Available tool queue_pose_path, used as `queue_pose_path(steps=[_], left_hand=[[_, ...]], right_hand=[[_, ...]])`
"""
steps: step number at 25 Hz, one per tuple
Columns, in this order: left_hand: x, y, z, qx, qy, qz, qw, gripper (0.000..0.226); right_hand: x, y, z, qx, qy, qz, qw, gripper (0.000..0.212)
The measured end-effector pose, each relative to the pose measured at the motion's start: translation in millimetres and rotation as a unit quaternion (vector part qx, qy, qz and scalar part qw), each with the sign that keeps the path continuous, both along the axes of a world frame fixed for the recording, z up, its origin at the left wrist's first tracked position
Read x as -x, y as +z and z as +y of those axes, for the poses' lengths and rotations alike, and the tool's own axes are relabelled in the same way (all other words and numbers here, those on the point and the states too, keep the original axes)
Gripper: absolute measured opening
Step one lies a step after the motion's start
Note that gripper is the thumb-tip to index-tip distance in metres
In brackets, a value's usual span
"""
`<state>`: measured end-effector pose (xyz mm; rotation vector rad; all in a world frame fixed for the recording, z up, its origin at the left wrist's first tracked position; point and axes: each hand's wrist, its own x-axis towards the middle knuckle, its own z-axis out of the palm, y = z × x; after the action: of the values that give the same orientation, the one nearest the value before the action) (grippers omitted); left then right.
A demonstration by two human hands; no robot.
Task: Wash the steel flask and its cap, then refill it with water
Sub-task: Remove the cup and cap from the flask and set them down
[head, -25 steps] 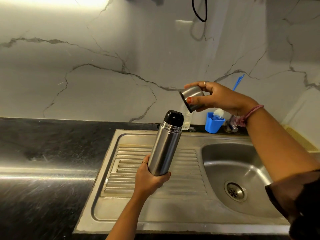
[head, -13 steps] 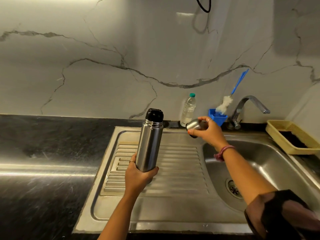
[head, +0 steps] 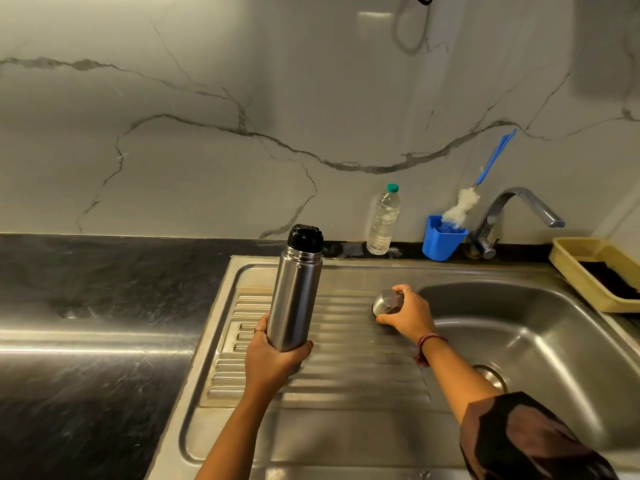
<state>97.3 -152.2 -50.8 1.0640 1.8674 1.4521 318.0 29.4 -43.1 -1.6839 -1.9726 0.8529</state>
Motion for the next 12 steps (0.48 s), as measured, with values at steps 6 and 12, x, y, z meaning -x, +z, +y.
queue_pose_path(steps=[6,12], left_hand=[[0,-4,6,0.004,-0.008,-0.020,1.000,0.101],[-6,1,7,0.002,-0.015,-0.021,1.000,0.094]], right_hand=[[9,-15,4,0.012,0.010,-0.018,1.000,0.079],[6,-13,7,0.042,0.017,-0.035,0.998,0.086]])
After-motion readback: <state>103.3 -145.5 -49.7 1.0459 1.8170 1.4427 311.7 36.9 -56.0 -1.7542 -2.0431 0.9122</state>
